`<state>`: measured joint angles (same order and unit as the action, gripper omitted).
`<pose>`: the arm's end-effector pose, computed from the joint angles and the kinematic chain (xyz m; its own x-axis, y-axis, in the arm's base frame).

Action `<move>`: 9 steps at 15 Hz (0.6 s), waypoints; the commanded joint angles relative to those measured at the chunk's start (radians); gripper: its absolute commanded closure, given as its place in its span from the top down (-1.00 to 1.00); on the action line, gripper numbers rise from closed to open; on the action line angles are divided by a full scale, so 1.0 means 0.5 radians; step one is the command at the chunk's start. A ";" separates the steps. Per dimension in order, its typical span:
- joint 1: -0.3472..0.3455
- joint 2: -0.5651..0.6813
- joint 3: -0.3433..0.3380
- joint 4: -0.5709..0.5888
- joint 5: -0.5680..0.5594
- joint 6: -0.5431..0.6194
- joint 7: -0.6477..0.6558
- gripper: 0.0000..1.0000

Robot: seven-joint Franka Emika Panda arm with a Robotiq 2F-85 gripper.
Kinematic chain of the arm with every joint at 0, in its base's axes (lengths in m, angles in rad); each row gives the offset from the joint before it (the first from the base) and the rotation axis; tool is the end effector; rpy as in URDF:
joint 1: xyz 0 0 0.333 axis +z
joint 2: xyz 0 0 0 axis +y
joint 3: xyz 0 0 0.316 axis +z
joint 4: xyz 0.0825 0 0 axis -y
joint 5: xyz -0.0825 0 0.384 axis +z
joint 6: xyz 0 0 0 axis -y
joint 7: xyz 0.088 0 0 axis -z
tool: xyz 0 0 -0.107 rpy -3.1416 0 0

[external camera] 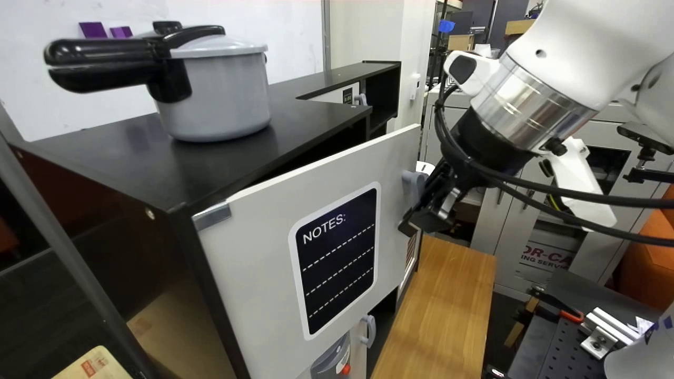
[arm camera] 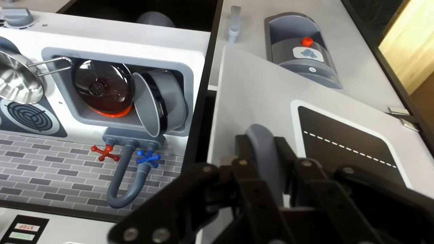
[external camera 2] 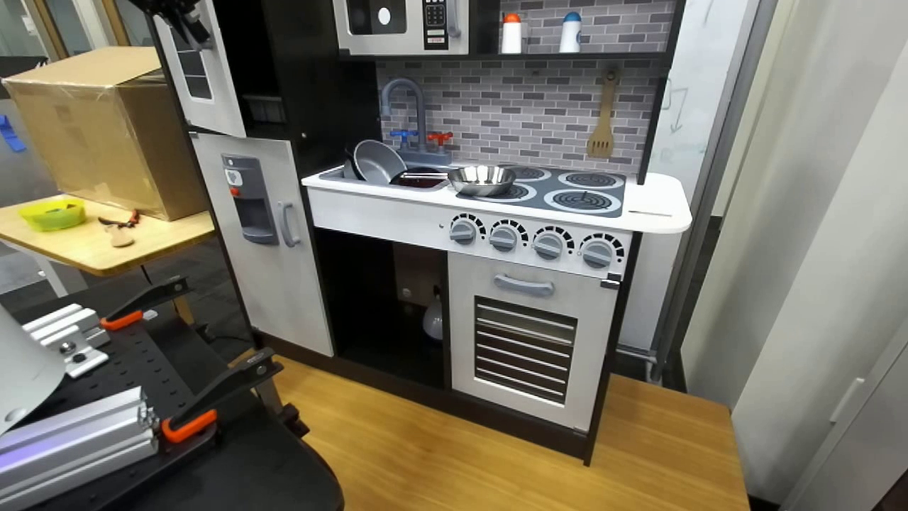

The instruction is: Open the top door of the fridge

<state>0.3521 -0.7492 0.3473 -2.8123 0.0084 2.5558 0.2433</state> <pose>0.2750 0.2252 0.4452 0.7916 0.3824 0.4766 0.3761 -0.9196 0.1132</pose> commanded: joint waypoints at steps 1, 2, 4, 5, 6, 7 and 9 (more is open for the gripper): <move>0.052 -0.164 0.106 -0.003 -0.002 -0.158 0.056 -0.89; 0.078 -0.200 0.121 -0.011 0.008 -0.199 0.090 -0.89; 0.131 -0.267 0.151 -0.027 0.020 -0.263 0.146 -0.89; 0.160 -0.296 0.162 -0.033 0.027 -0.295 0.163 -0.89; 0.182 -0.315 0.176 -0.035 0.029 -0.326 0.178 -0.89; 0.205 -0.332 0.185 -0.029 0.036 -0.356 0.185 -0.89; 0.244 -0.358 0.202 -0.018 0.046 -0.404 0.190 -0.89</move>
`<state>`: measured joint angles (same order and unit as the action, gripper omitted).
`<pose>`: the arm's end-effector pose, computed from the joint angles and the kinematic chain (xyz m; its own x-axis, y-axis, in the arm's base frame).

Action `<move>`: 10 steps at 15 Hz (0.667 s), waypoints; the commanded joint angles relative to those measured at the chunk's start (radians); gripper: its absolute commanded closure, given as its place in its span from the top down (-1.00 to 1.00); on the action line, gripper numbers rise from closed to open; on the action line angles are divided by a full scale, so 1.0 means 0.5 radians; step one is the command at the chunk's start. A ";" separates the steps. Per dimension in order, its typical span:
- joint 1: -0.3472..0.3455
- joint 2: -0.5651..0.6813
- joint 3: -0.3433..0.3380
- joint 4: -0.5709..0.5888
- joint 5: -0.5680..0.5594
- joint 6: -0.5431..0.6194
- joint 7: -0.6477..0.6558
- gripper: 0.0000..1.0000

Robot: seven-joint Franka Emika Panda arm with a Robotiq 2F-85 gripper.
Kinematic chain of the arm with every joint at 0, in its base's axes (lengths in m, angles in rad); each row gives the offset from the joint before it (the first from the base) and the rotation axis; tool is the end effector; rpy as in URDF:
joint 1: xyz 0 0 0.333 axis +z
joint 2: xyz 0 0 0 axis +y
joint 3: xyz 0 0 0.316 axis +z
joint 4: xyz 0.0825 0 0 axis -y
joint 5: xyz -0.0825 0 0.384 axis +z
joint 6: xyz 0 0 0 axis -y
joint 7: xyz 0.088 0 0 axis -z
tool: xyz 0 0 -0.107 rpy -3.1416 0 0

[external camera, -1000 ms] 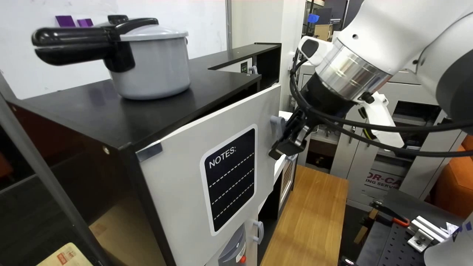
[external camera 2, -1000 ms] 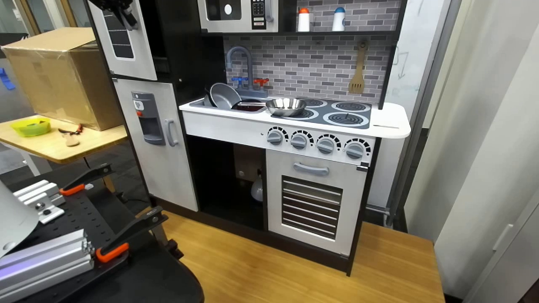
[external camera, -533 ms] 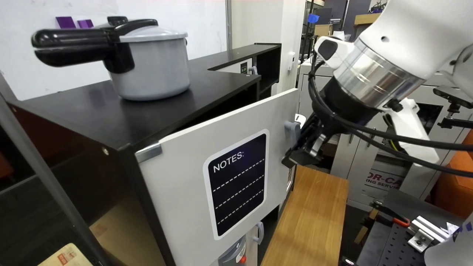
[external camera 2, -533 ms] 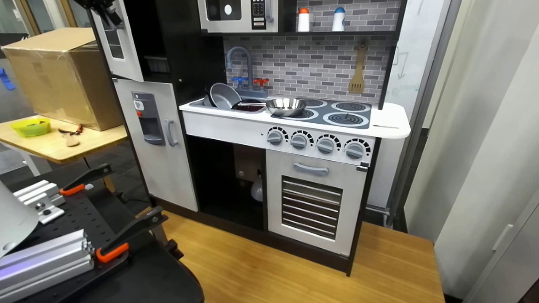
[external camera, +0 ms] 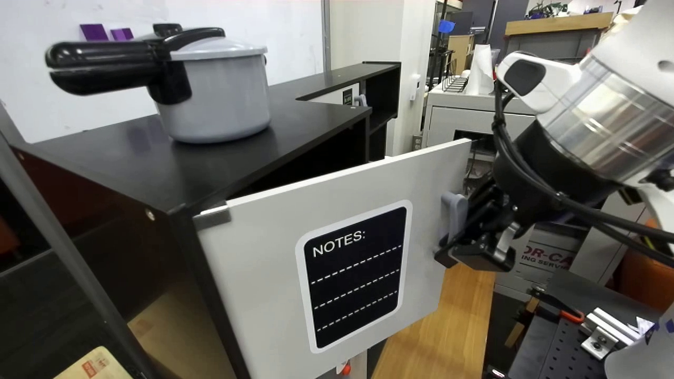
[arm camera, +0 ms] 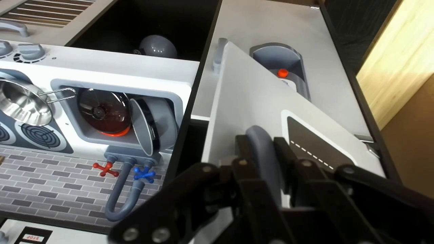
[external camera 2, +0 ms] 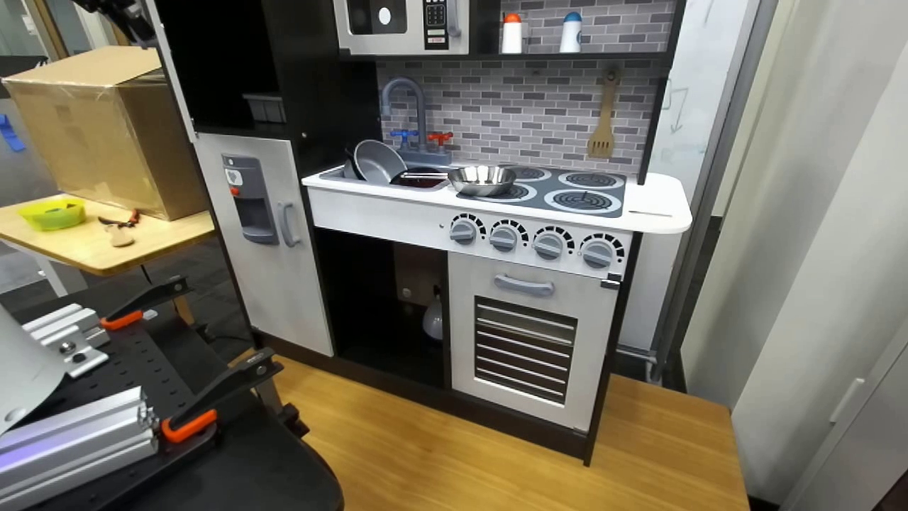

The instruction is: Open the top door of the fridge

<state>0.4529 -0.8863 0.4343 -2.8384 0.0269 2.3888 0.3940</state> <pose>0.2140 0.2488 0.4484 0.8099 0.3731 0.4527 0.3489 -0.9267 0.1397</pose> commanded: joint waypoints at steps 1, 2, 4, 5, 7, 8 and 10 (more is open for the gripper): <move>0.058 -0.092 0.035 0.037 0.013 -0.087 -0.113 -0.89; 0.070 -0.097 0.038 0.040 0.017 -0.104 -0.117 -0.89; 0.084 -0.103 0.037 0.042 0.019 -0.127 -0.120 -0.89; 0.086 -0.104 0.036 0.043 0.021 -0.134 -0.118 -0.74; 0.086 -0.105 0.029 0.043 0.026 -0.137 -0.118 -0.05; 0.088 -0.114 0.026 0.056 0.023 -0.155 -0.146 0.06; 0.099 -0.144 0.015 0.083 0.037 -0.196 -0.198 0.35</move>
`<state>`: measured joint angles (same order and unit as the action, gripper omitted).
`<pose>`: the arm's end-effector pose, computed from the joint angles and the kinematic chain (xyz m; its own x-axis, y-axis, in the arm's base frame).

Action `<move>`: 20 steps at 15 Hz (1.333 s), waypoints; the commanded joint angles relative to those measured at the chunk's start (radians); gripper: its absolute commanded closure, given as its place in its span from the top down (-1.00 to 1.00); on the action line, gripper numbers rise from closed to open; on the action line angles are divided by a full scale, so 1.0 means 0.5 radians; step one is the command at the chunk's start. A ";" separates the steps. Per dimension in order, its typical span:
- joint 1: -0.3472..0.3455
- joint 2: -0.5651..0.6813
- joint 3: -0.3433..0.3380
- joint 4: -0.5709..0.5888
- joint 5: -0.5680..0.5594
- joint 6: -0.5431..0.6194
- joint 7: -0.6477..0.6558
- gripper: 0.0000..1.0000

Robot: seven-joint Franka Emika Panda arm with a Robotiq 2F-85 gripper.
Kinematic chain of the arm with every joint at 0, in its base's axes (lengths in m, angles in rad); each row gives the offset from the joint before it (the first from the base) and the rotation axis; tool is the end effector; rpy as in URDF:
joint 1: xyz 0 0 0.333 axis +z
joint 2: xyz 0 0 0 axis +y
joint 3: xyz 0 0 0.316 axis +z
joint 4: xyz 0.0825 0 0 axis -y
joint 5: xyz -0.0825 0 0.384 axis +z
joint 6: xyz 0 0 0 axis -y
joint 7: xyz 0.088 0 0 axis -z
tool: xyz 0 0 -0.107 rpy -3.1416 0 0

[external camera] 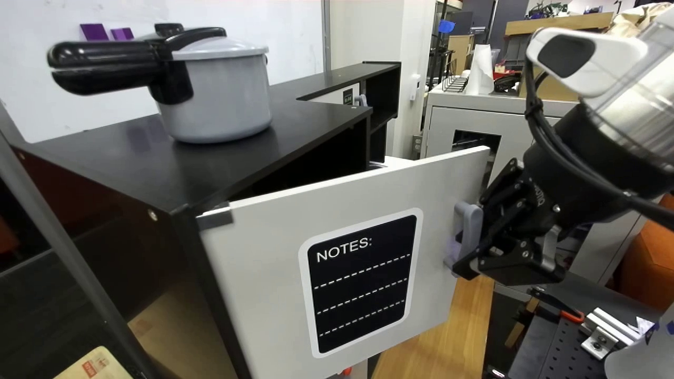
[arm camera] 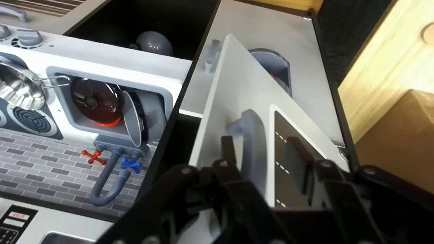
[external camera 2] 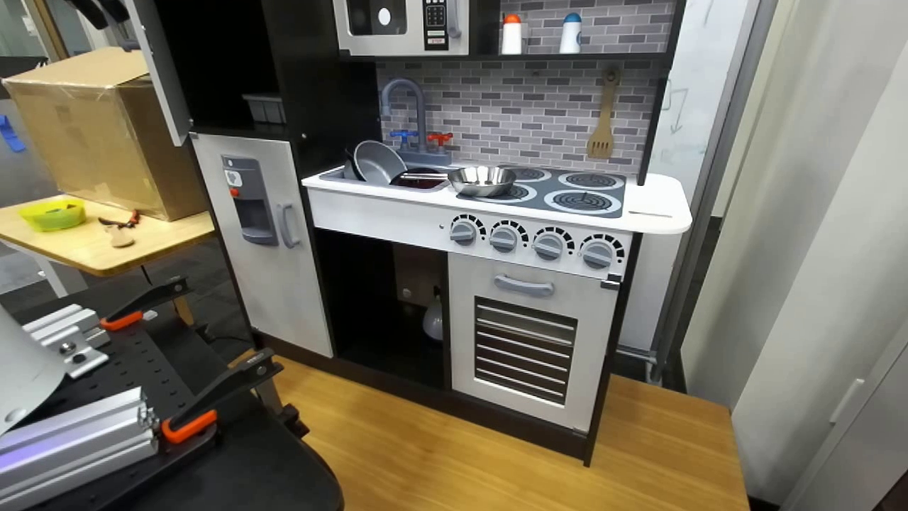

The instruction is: Open the top door of the fridge

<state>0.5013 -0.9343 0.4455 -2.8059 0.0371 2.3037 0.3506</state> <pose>0.1915 0.2593 0.4671 0.7766 0.4468 0.4441 0.4158 -0.8932 0.1715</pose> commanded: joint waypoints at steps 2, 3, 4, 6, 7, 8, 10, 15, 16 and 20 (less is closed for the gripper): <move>0.031 -0.074 -0.041 0.023 0.043 -0.043 -0.185 0.62; 0.045 -0.084 -0.061 0.024 0.051 -0.045 -0.226 0.74; 0.058 -0.094 -0.086 0.027 0.063 -0.050 -0.269 0.90; 0.063 -0.139 -0.139 0.034 0.077 -0.125 -0.344 1.00; 0.053 -0.167 -0.160 0.037 0.075 -0.170 -0.370 1.00; 0.033 -0.209 -0.179 0.041 0.063 -0.249 -0.387 1.00; -0.027 -0.314 -0.220 0.045 0.037 -0.408 -0.397 1.00; -0.220 -0.578 -0.360 0.045 0.021 -0.705 -0.421 1.00; -0.261 -0.611 -0.385 0.045 0.024 -0.734 -0.429 1.00; -0.361 -0.660 -0.394 0.044 0.060 -0.766 -0.435 1.00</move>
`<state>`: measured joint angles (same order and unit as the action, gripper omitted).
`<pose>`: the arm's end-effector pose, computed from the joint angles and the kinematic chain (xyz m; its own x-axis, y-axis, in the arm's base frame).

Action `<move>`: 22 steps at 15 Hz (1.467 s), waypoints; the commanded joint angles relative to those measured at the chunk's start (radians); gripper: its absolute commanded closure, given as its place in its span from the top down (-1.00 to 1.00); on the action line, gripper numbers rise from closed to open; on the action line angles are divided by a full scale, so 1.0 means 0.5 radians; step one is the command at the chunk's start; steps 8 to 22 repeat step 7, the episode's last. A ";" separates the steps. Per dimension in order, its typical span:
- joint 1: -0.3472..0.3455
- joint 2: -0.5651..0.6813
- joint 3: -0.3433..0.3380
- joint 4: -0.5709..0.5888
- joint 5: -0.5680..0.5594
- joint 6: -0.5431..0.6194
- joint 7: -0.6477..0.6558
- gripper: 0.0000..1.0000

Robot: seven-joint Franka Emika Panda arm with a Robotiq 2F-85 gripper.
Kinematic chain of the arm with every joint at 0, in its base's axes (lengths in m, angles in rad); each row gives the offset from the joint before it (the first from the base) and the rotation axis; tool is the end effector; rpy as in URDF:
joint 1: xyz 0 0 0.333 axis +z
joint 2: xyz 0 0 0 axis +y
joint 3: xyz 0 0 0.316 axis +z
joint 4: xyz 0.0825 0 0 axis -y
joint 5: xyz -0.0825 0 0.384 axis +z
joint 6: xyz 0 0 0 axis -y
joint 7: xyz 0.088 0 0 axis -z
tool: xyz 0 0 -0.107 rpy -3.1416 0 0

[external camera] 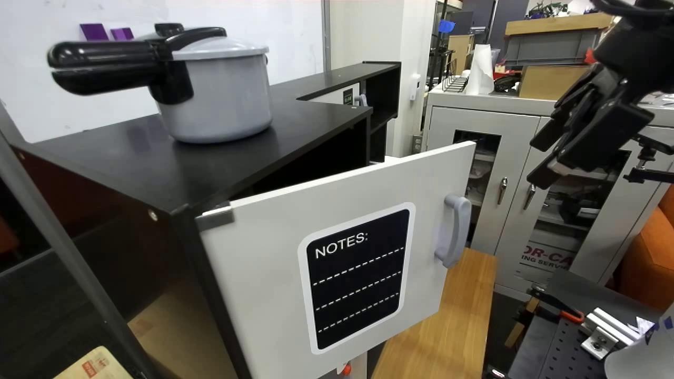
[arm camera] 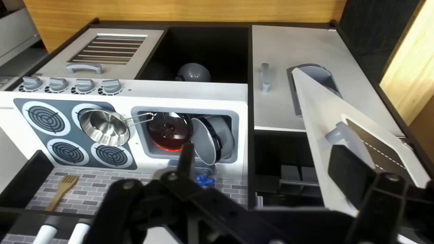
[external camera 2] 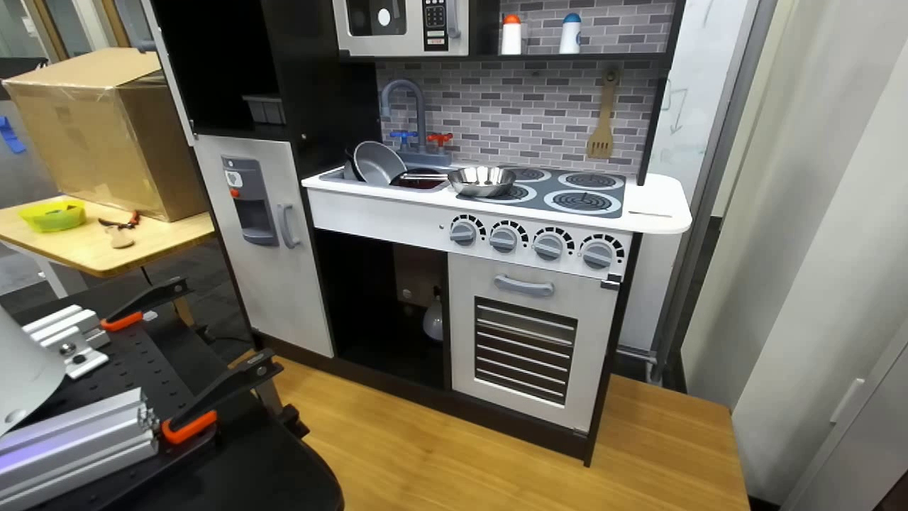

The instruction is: Open the top door of the fridge

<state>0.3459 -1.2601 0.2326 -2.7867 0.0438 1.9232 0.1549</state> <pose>0.1891 0.1373 0.5353 0.8701 0.2944 0.3954 0.2702 -0.9557 0.1170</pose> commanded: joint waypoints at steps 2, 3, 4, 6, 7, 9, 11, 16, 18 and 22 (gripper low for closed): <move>-0.088 -0.012 0.020 0.005 0.044 -0.020 -0.043 1.00; -0.090 -0.012 0.020 0.005 0.044 -0.021 -0.043 1.00; -0.090 -0.012 0.020 0.005 0.044 -0.021 -0.043 1.00; -0.090 -0.012 0.020 0.005 0.044 -0.022 -0.043 1.00; -0.090 -0.012 0.020 0.005 0.044 -0.022 -0.043 1.00; -0.090 -0.012 0.020 0.005 0.044 -0.022 -0.043 1.00; -0.090 -0.012 0.020 0.005 0.044 -0.022 -0.043 1.00; -0.090 -0.012 0.020 0.005 0.044 -0.022 -0.043 1.00; -0.090 -0.012 0.020 0.005 0.044 -0.022 -0.043 1.00; -0.090 -0.012 0.020 0.005 0.044 -0.022 -0.043 1.00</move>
